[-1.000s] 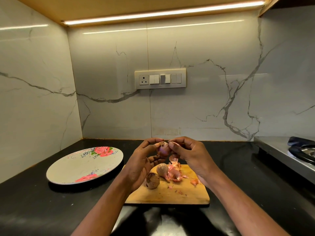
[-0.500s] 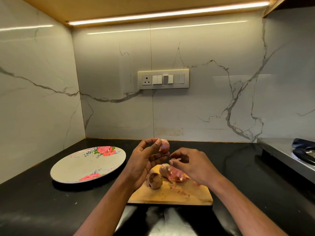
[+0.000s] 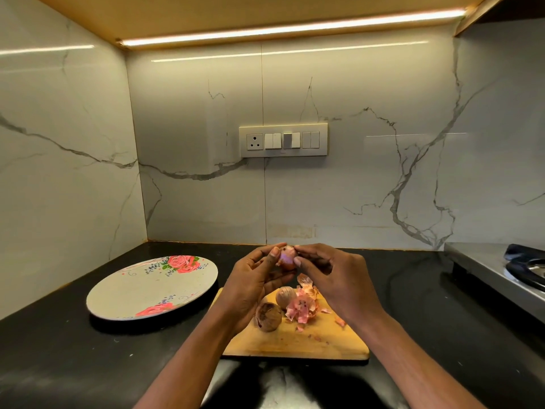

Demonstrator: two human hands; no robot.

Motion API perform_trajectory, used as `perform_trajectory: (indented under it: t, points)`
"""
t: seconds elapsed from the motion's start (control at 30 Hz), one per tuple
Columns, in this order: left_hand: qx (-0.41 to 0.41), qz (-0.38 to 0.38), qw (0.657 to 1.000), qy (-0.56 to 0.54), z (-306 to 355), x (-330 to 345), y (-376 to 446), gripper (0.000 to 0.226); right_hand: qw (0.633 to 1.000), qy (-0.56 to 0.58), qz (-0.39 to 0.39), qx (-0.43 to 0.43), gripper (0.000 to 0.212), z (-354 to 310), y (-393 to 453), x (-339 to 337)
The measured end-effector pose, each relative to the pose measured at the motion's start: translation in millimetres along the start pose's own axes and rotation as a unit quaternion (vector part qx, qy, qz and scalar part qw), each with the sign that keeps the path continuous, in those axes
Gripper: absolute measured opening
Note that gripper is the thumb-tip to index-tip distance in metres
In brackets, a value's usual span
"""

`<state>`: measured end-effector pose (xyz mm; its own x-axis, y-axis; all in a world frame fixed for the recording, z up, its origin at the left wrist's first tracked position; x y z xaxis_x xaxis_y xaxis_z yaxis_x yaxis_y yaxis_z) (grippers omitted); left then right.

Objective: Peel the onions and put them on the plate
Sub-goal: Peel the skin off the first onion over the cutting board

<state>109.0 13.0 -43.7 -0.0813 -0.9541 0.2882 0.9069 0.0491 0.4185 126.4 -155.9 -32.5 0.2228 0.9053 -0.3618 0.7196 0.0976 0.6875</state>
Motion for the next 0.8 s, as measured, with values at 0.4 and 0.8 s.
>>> perform_trajectory:
  t: [0.4,0.8]
  points:
    - [0.016,-0.016,1.000,0.013,1.4,0.5,0.4,0.033,1.000,-0.021,0.018,-0.005,0.031,0.0,-1.4,-0.2]
    - [0.015,-0.016,0.999,0.028,0.4,-1.5,0.1,0.030,0.999,-0.035,0.008,0.007,0.027,0.5,-1.2,0.6]
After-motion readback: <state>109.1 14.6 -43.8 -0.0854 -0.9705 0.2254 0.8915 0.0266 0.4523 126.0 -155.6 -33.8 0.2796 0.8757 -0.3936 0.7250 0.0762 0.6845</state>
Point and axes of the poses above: each hand's wrist, its own y-axis towards the middle knuckle, its own x-axis out of the palm, z = x × y, the point moved 3 cm from there along y, towards the middle knuckle, and after that the axes turned 11 degrees about x, right-handed, at the moved point
